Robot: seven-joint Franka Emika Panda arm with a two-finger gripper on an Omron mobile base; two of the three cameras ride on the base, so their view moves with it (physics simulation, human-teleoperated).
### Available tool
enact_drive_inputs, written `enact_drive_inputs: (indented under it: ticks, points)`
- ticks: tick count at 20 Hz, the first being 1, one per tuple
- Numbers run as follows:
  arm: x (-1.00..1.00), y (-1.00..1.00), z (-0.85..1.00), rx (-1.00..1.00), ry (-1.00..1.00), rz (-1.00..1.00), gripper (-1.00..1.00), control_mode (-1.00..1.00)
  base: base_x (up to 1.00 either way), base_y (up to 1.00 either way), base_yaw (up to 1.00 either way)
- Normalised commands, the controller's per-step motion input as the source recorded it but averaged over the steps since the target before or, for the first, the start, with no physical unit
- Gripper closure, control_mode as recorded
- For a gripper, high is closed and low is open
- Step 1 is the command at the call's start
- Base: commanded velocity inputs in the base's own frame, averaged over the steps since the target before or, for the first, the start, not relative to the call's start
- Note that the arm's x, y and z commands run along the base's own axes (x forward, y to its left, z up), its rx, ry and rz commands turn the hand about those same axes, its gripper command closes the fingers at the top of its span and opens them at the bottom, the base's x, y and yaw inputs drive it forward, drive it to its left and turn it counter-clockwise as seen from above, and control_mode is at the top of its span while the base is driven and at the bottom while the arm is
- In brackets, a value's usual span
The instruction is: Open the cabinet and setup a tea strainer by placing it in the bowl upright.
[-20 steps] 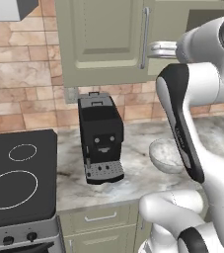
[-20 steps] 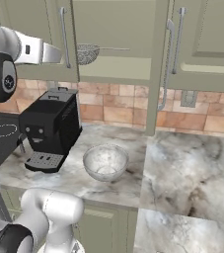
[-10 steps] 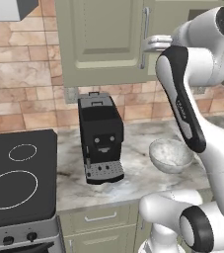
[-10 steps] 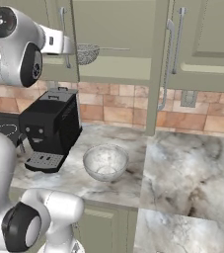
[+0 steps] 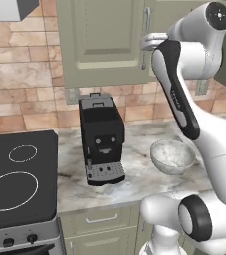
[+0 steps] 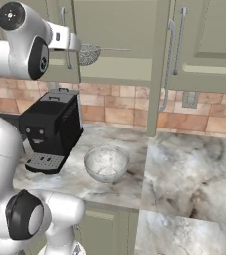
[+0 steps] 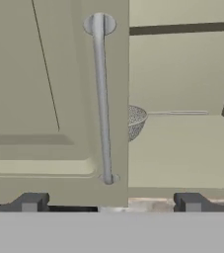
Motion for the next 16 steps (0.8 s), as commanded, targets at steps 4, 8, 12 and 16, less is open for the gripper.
enact_drive_inputs:
  ticks: [4, 8, 12, 16]
  points:
    - [0.28, 0.0, -0.04, -0.05, 0.0, -0.05, -1.0, -1.0, 0.0, 0.0, 0.0]
    - [0.32, 0.05, -0.01, -0.01, 0.0, -0.06, -1.0, -1.0, 0.0, 0.0, 0.0]
    - [0.34, 0.1, -0.03, -0.01, 0.0, -0.06, -1.0, -1.0, 0.0, 0.0, 0.0]
    - [0.35, 0.07, -0.01, 0.0, 0.0, -0.07, -1.0, -1.0, 0.0, 0.0, 0.0]
